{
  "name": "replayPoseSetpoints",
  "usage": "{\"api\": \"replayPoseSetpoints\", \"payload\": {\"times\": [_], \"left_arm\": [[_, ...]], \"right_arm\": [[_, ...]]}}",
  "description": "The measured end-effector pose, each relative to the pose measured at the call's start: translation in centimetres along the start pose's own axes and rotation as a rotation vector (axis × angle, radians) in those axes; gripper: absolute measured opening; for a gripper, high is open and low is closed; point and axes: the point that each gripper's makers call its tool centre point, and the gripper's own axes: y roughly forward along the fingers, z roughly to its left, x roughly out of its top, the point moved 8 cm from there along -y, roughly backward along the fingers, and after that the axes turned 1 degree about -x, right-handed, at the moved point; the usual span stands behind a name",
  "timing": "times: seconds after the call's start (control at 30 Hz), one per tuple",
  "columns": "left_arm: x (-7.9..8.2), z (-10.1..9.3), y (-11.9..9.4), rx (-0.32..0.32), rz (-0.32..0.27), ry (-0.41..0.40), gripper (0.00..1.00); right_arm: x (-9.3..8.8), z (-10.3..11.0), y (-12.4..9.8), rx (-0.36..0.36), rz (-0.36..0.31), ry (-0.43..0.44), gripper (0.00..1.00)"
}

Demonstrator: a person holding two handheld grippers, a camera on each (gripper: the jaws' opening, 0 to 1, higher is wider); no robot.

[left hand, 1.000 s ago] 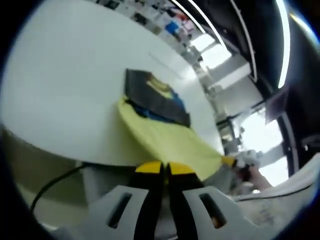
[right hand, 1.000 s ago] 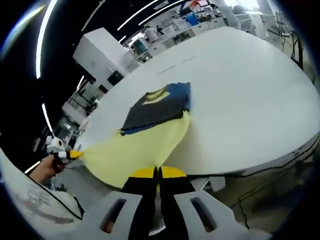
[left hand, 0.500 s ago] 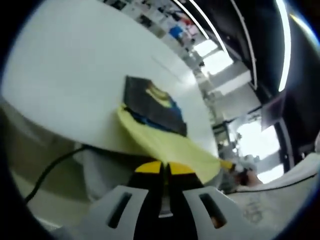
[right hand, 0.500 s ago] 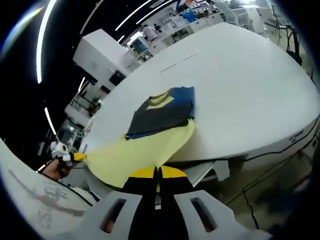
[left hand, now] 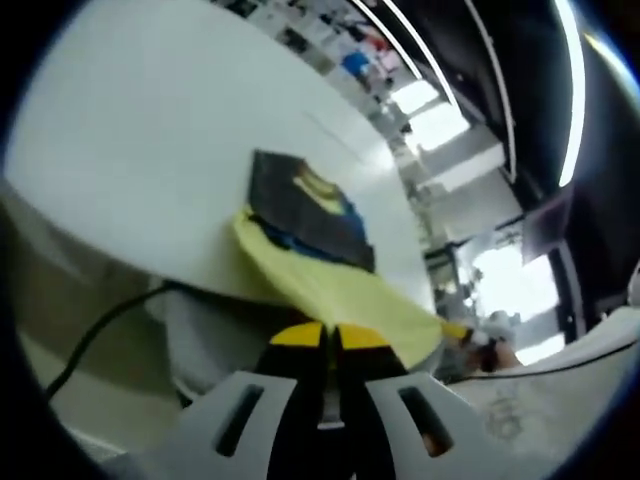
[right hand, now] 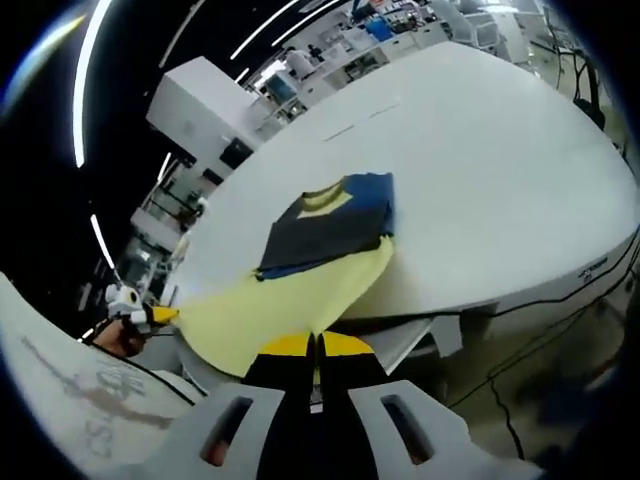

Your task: Fold the garment on the visible template until the final outline fits inside the template.

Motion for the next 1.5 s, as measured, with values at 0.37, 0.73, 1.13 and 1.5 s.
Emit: {"api": "replayPoseSetpoints", "payload": {"times": [0.37, 0.73, 1.13, 1.5], "left_arm": [[1.9, 0.3, 1.3, -0.001, -0.002, -0.005, 0.0], [6.6, 0.5, 3.7, -0.017, 0.001, 0.053, 0.0], [12.7, 1.9, 7.8, -0.028, -0.001, 0.121, 0.0], [16.8, 3.7, 12.2, -0.026, 0.03, 0.139, 0.0]], "right_arm": [[1.2, -0.6, 1.1, -0.01, 0.039, -0.022, 0.02], [4.8, -0.9, 3.0, 0.014, -0.003, -0.005, 0.02], [10.7, -2.6, 6.7, 0.041, -0.075, 0.005, 0.02], [14.2, -3.9, 10.7, 0.033, -0.072, -0.02, 0.03]]}}
